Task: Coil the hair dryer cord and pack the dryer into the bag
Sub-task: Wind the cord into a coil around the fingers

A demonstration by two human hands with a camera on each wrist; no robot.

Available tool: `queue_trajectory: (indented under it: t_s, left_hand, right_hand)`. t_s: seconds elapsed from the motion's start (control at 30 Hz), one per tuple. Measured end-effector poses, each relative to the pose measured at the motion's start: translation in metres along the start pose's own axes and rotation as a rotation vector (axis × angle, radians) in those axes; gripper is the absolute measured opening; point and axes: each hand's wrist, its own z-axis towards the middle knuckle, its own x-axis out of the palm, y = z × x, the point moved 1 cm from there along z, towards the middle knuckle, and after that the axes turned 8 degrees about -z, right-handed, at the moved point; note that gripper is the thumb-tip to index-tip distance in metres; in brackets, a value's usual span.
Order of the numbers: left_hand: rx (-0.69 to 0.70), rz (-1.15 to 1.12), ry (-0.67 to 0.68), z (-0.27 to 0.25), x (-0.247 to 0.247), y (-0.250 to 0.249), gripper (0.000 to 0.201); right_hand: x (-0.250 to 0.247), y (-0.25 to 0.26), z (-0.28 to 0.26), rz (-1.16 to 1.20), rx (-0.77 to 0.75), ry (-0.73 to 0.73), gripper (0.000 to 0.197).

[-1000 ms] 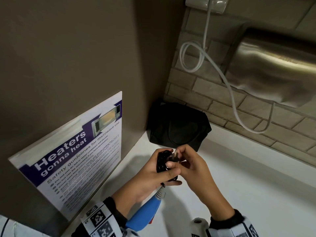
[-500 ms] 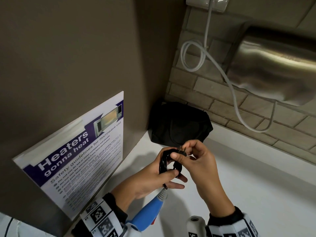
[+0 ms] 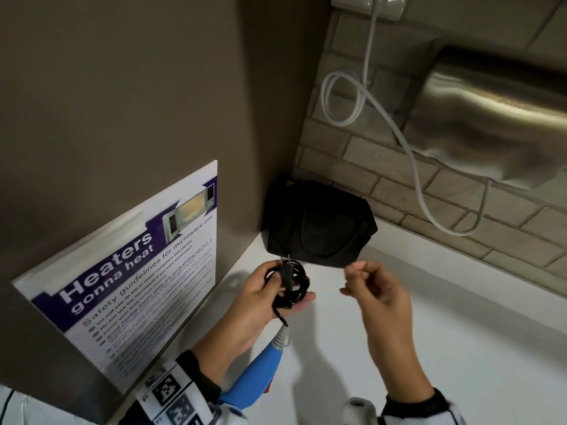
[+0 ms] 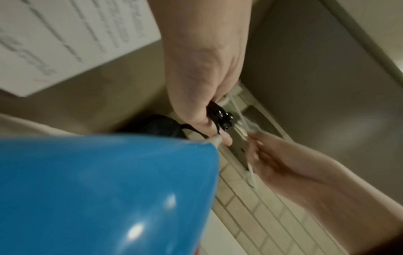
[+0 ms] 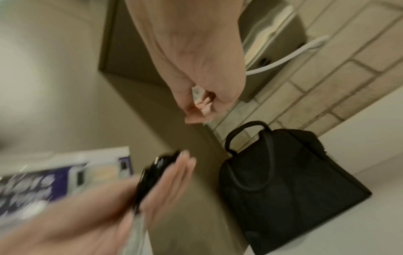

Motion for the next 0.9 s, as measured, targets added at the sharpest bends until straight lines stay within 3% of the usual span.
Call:
queue_trajectory:
  t_s: [0.2,0.37,0.43,0.57,0.7,0.8,0.9]
  left_hand:
    - [0.035,0.056,0.002,0.002,0.004,-0.002,0.028]
    - [0.012,-0.012,0.011,0.000,0.006,0.003,0.031]
    - [0.004,-0.014,0.030,-0.002,0.007,0.003,0.032]
    - [0.047,0.194,0.079,-0.002,0.001,0.001,0.030]
    - [-0.017,0.372,0.241,-0.006,-0.004,-0.004,0.044]
    - [-0.264,0.608,0.363,-0.010,-0.028,-0.001,0.061]
    - [-0.567,0.901,0.530,-0.019,-0.054,0.012,0.057]
  right_hand:
    - [0.003,-0.009,-0.005,-0.129,0.100,0.195,0.006]
    - [0.029,-0.018,-0.025,-0.290,0.136,0.533,0.028]
    - [0.036,-0.022,-0.028,-0.285,0.140,0.595,0.036]
    - [0.043,-0.025,-0.026,-0.100,0.247,0.489,0.030]
    - [0.037,-0.027,-0.017,0.025,0.313,0.368,0.023]
    - [0.025,-0.030,-0.008,0.071,0.330,0.273,0.023]
    - [0.013,-0.033,-0.003,0.151,0.349,0.179,0.017]
